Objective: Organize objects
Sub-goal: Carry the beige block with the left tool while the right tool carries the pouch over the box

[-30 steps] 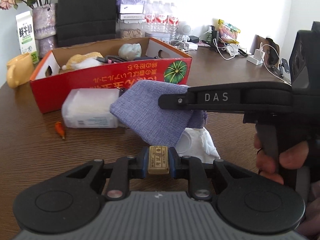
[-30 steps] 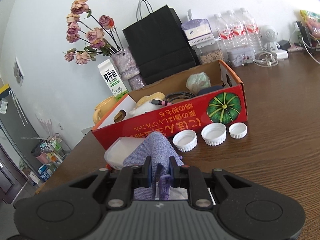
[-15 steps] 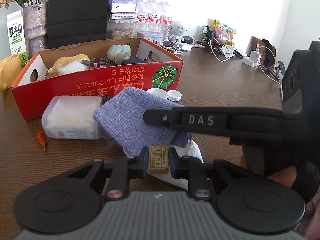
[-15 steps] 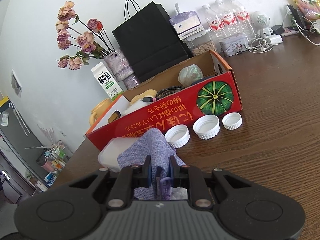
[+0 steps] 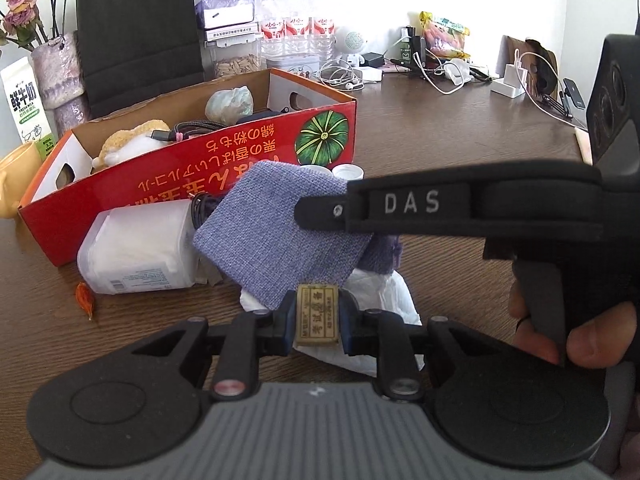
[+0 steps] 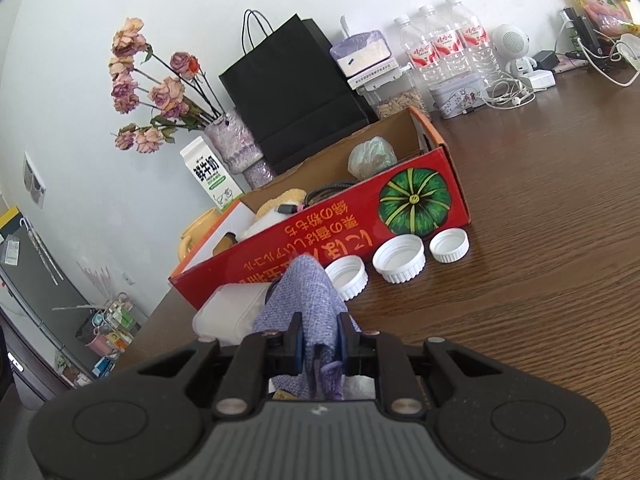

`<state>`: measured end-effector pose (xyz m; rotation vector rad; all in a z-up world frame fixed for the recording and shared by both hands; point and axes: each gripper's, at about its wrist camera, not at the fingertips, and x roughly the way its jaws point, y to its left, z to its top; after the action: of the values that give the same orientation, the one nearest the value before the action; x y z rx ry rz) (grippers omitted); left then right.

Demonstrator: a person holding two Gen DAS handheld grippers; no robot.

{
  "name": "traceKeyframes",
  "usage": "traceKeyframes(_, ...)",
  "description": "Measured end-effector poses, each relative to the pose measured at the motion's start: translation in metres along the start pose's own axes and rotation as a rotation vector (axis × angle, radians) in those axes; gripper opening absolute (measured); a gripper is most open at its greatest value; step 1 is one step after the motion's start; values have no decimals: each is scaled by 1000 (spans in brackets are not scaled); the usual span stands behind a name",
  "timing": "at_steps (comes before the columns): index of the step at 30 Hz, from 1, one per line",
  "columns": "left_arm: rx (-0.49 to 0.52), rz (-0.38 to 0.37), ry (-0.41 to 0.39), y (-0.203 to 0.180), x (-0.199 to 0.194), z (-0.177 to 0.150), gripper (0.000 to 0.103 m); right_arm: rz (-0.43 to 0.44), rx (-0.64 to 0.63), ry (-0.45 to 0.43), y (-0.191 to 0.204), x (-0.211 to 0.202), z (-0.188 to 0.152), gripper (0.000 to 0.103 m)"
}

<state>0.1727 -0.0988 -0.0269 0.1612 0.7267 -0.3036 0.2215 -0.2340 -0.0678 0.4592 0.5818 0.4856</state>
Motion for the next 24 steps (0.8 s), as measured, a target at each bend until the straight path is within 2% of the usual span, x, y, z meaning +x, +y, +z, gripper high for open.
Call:
traceKeyframes(18,21,6,10,-3,-9,-4,21,-52,-6,-167,-9,-33,22,14)
traceKeyframes(24,-14,17,-61,8,-24,3,21,-43,-27,-174,-2,-36,26,14)
